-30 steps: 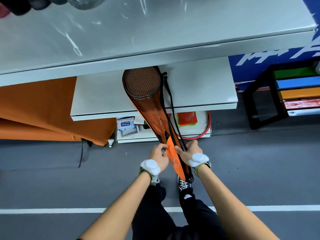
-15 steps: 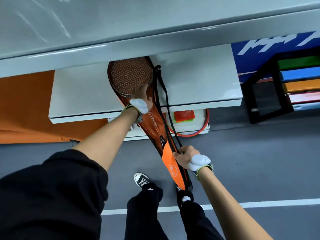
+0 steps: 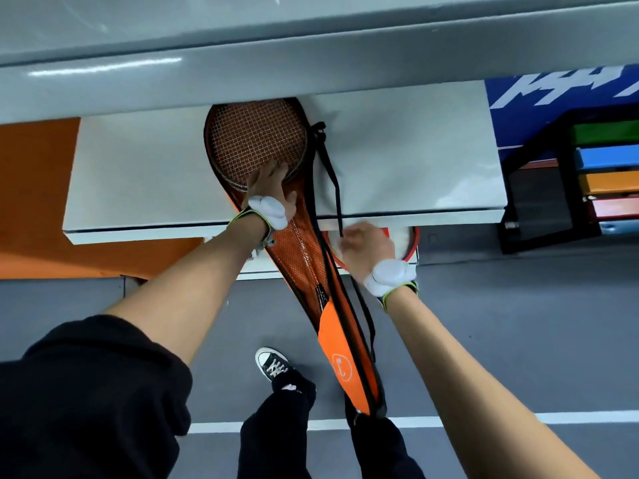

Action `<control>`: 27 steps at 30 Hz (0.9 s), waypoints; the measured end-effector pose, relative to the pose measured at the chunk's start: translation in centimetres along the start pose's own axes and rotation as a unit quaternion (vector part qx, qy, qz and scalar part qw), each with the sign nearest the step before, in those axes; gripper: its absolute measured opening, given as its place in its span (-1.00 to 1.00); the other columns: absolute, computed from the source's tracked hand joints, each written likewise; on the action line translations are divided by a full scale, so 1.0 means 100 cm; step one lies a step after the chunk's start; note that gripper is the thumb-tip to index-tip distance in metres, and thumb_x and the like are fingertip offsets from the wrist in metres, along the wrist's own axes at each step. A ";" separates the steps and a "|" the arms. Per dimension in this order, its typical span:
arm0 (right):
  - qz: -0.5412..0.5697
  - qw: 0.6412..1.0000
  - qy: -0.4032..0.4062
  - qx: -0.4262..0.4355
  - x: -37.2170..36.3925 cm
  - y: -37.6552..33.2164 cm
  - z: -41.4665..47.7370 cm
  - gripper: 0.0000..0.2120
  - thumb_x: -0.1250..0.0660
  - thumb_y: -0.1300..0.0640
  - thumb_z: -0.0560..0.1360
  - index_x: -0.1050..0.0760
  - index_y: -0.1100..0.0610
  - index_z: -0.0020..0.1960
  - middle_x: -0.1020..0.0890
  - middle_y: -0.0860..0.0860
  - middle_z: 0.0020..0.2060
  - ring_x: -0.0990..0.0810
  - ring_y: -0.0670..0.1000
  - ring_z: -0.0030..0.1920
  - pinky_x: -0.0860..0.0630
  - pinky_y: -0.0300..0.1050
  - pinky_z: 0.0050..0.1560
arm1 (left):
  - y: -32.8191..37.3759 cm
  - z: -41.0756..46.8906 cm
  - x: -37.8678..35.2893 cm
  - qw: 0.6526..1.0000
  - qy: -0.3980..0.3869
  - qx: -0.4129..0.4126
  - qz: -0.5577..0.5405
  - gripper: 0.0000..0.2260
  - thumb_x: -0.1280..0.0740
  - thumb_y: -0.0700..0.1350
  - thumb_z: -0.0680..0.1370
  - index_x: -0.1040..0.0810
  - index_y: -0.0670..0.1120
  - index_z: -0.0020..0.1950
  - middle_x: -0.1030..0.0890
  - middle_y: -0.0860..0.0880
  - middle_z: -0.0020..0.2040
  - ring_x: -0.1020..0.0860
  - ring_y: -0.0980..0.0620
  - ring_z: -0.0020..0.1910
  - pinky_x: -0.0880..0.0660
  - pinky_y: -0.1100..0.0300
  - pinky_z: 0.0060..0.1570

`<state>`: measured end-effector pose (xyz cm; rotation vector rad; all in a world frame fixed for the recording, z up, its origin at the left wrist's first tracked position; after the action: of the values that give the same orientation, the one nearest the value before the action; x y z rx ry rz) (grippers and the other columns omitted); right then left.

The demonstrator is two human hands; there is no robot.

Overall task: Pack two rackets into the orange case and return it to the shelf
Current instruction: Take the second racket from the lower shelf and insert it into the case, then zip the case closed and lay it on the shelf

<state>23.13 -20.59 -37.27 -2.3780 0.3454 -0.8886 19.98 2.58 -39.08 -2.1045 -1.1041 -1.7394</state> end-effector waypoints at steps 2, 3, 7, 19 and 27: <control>0.049 0.998 0.038 0.033 0.007 -0.029 0.015 -0.75 -0.28 0.17 0.56 -0.60 0.04 0.20 -0.72 0.00 0.06 -0.68 0.05 0.09 -0.53 -0.28 0.06 | -0.002 0.002 -0.001 1.000 0.000 -0.005 -0.002 -0.44 -0.26 0.01 0.57 -0.23 -0.08 0.54 -0.21 -0.12 0.57 -0.16 -0.15 0.54 0.02 0.04 0.52; 0.063 0.996 0.038 0.048 0.007 -0.041 0.022 -0.73 -0.28 0.20 0.55 -0.61 0.04 0.21 -0.72 0.00 0.06 -0.68 0.03 0.08 -0.53 -0.29 0.06 | -0.003 0.003 -0.001 1.000 0.000 -0.005 -0.006 -0.44 -0.27 0.03 0.57 -0.24 -0.07 0.54 -0.21 -0.11 0.57 -0.16 -0.16 0.54 0.01 0.04 0.52; 0.014 0.994 0.043 0.096 -0.003 -0.075 0.055 -0.65 -0.23 0.21 0.57 -0.56 0.07 0.32 -0.66 0.04 0.22 -0.60 0.10 0.23 -0.48 -0.17 0.24 | -0.006 0.006 0.000 0.999 0.007 -0.028 -0.014 -0.45 -0.30 0.03 0.56 -0.29 -0.06 0.52 -0.26 -0.11 0.55 -0.20 -0.13 0.53 0.02 0.06 0.51; -0.178 0.964 0.140 0.142 0.027 -0.105 0.134 -0.44 -0.26 0.01 0.60 -0.25 0.15 0.54 -0.12 0.10 0.61 -0.14 0.16 0.59 -0.15 0.01 0.54 | -0.022 0.013 -0.010 0.999 0.002 -0.015 -0.030 -0.43 -0.27 0.09 0.51 -0.29 0.06 0.51 -0.27 -0.03 0.54 -0.18 -0.19 0.52 -0.03 0.03 0.50; -0.206 0.948 0.107 0.217 0.024 -0.149 0.147 -0.69 -0.28 0.19 0.51 -0.61 0.16 0.22 -0.63 0.19 0.18 -0.52 0.24 0.27 -0.44 0.02 0.28 | -0.019 0.010 -0.006 0.999 0.014 -0.006 -0.031 -0.46 -0.27 0.06 0.51 -0.31 0.08 0.49 -0.28 -0.01 0.53 -0.19 -0.23 0.49 -0.15 0.01 0.46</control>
<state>35.29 -3.38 -36.20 -1.9696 -0.2609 -1.2693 19.50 4.27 -40.48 -2.0664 -1.1677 -1.8013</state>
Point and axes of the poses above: each hand's wrist, its own z-axis towards the middle knuckle, its own x-axis out of the back of the hand, y = z × x, the point moved 9 cm from there along z, towards the middle knuckle
